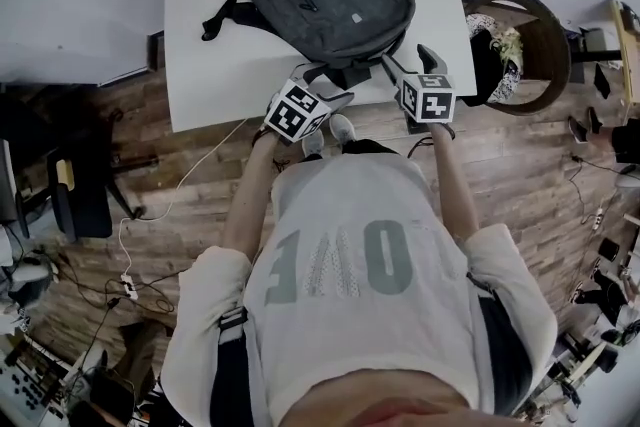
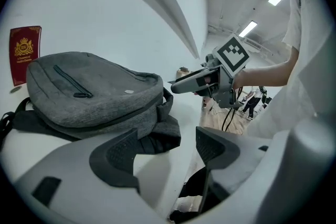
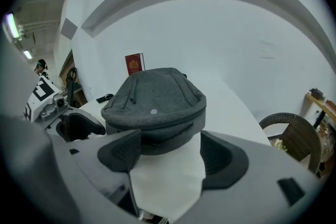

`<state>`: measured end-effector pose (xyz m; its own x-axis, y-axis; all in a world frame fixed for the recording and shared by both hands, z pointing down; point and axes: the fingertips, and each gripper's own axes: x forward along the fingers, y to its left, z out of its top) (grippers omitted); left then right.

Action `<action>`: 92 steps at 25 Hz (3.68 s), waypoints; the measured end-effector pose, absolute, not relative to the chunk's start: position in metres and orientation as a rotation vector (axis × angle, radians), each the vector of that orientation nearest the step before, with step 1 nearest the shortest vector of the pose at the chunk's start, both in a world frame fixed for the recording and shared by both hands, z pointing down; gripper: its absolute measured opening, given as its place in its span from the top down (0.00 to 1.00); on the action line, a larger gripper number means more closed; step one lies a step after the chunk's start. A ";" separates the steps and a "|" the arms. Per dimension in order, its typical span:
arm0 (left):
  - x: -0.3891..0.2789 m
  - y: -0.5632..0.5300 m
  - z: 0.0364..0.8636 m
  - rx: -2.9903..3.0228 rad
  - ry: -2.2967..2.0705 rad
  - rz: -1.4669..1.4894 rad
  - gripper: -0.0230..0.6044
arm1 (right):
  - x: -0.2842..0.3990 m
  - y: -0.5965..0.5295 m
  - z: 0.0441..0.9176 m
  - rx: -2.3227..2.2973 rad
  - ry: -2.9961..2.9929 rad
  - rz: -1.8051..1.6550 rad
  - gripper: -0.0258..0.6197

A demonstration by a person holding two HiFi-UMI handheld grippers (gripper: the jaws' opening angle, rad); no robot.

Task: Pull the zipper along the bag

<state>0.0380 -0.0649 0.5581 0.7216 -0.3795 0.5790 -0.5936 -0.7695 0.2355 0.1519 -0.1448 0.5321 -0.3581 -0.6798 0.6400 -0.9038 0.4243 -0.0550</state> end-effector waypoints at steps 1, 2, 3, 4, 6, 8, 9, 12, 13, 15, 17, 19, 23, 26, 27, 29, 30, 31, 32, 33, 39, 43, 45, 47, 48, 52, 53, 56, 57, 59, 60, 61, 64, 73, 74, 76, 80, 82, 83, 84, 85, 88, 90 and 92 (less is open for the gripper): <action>0.031 -0.066 0.554 2.516 -0.774 0.706 0.39 | 0.147 -0.141 0.530 1.322 -2.165 0.560 0.38; 0.022 -0.068 0.549 2.514 -0.810 0.693 0.39 | 0.143 -0.137 0.528 1.312 -2.182 0.572 0.38; 0.011 -0.072 0.544 2.512 -0.854 0.684 0.39 | 0.138 -0.134 0.526 1.301 -2.196 0.584 0.38; -0.001 -0.077 0.540 2.511 -0.902 0.684 0.39 | 0.133 -0.131 0.526 1.289 -2.209 0.595 0.38; -0.027 -0.093 0.534 2.513 -1.002 0.705 0.39 | 0.122 -0.125 0.526 1.259 -2.228 0.607 0.38; -0.051 -0.111 0.528 2.519 -1.082 0.743 0.39 | 0.111 -0.119 0.529 1.222 -2.236 0.615 0.38; -0.060 -0.119 0.525 2.527 -1.106 0.773 0.39 | 0.106 -0.116 0.532 1.205 -2.238 0.621 0.38; -0.073 -0.142 0.522 2.597 -1.109 0.928 0.39 | 0.095 -0.109 0.540 1.173 -2.224 0.638 0.38; -0.073 -0.148 0.525 2.623 -1.077 0.995 0.39 | 0.093 -0.107 0.543 1.170 -2.216 0.643 0.38; -0.071 -0.151 0.540 2.653 -0.957 1.159 0.39 | 0.091 -0.104 0.549 1.171 -2.202 0.660 0.38; -0.070 -0.148 0.559 2.676 -0.839 1.330 0.39 | 0.090 -0.103 0.553 1.176 -2.198 0.679 0.38; -0.070 -0.146 0.568 2.688 -0.803 1.391 0.39 | 0.089 -0.104 0.555 1.178 -2.192 0.675 0.38; -0.068 -0.143 0.566 2.669 -0.785 1.340 0.39 | 0.084 -0.112 0.558 1.183 -2.179 0.619 0.38; -0.068 -0.135 0.570 2.673 -0.716 1.406 0.39 | 0.074 -0.119 0.560 1.159 -2.203 0.610 0.38; -0.068 -0.134 0.570 2.664 -0.706 1.396 0.39 | 0.072 -0.121 0.560 1.154 -2.211 0.619 0.38; -0.068 -0.133 0.568 2.641 -0.721 1.350 0.45 | 0.071 -0.124 0.562 1.145 -2.218 0.618 0.38; -0.069 -0.132 0.568 2.630 -0.739 1.326 0.52 | 0.072 -0.124 0.563 1.139 -2.214 0.599 0.38; -0.070 -0.132 0.567 2.622 -0.757 1.299 0.57 | 0.072 -0.125 0.565 1.132 -2.206 0.570 0.38; -0.070 -0.131 0.567 2.616 -0.774 1.266 0.59 | 0.073 -0.125 0.566 1.124 -2.197 0.540 0.38; -0.070 -0.130 0.568 2.611 -0.789 1.229 0.59 | 0.073 -0.126 0.568 1.114 -2.191 0.514 0.38; -0.057 -0.088 0.591 2.593 -0.683 1.250 0.89 | 0.070 -0.134 0.572 1.055 -2.210 0.492 0.38; -0.061 -0.081 0.590 2.610 -0.884 1.158 0.85 | 0.071 -0.146 0.571 1.022 -2.216 0.484 0.38; -0.068 -0.088 0.590 2.576 -0.920 1.125 0.70 | 0.071 -0.149 0.570 1.016 -2.217 0.481 0.38; -0.077 -0.101 0.585 2.557 -0.961 1.093 0.53 | 0.072 -0.148 0.571 1.014 -2.220 0.478 0.38; -0.081 -0.111 0.579 2.562 -0.997 1.074 0.52 | 0.073 -0.148 0.572 1.013 -2.221 0.476 0.38; -0.082 -0.157 0.542 2.677 -1.065 1.070 0.52 | 0.072 -0.150 0.571 1.014 -2.229 0.473 0.38; -0.078 -0.163 0.540 2.713 -1.010 1.129 0.51 | 0.072 -0.150 0.571 1.015 -2.231 0.472 0.38; -0.072 -0.164 0.559 2.741 -0.722 1.406 0.51 | 0.071 -0.148 0.573 1.012 -2.234 0.469 0.38; -0.073 -0.162 0.566 2.742 -0.623 1.529 0.51 | 0.071 -0.147 0.573 1.007 -2.235 0.465 0.38; -0.078 -0.158 0.574 2.753 -0.467 1.749 0.51 | 0.071 -0.146 0.572 0.992 -2.236 0.454 0.38; -0.079 -0.157 0.575 2.757 -0.422 1.813 0.51 | 0.071 -0.145 0.572 0.985 -2.237 0.450 0.38; -0.080 -0.158 0.576 2.759 -0.404 1.843 0.51 | 0.071 -0.145 0.572 0.981 -2.237 0.447 0.38; -0.078 -0.163 0.579 2.717 -0.452 1.826 0.51 | 0.072 -0.146 0.570 0.983 -2.242 0.447 0.38; -0.068 -0.137 0.582 2.652 -0.355 1.896 0.58 | 0.086 -0.152 0.572 0.919 -2.225 0.412 0.38; -0.065 -0.135 0.581 2.656 -0.353 1.892 0.62 | 0.089 -0.152 0.572 0.897 -2.221 0.404 0.38; -0.059 -0.128 0.580 2.655 -0.340 1.895 0.67 | 0.095 -0.154 0.573 0.846 -2.217 0.387 0.38; -0.049 -0.116 0.578 2.667 -0.367 1.785 0.67 | 0.101 -0.166 0.576 0.723 -2.207 0.342 0.38; -0.043 -0.110 0.577 2.669 -0.380 1.743 0.67 | 0.104 -0.175 0.577 0.654 -2.193 0.319 0.38; -0.040 -0.107 0.577 2.664 -0.384 1.734 0.67 | 0.106 -0.180 0.578 0.623 -2.183 0.308 0.38; -0.037 -0.104 0.577 2.658 -0.390 1.725 0.67 | 0.107 -0.185 0.579 0.594 -2.172 0.299 0.38; -0.033 -0.101 0.577 2.655 -0.396 1.712 0.67 | 0.109 -0.190 0.580 0.567 -2.161 0.290 0.38; -0.023 -0.094 0.576 2.652 -0.424 1.665 0.67 | 0.110 -0.205 0.581 0.490 -2.135 0.257 0.38; -0.019 -0.093 0.576 2.646 -0.448 1.644 0.67 | 0.109 -0.214 0.581 0.455 -2.126 0.247 0.38; -0.016 -0.096 0.575 2.638 -0.500 1.597 0.67 | 0.109 -0.219 0.583 0.444 -2.125 0.260 0.38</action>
<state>-0.0159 -0.0959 0.5748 0.4261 -0.2611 0.8662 -0.2795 -0.9486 -0.1484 0.1089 -0.2193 0.5828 -0.5123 -0.2144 0.8316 -0.4089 0.9124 -0.0166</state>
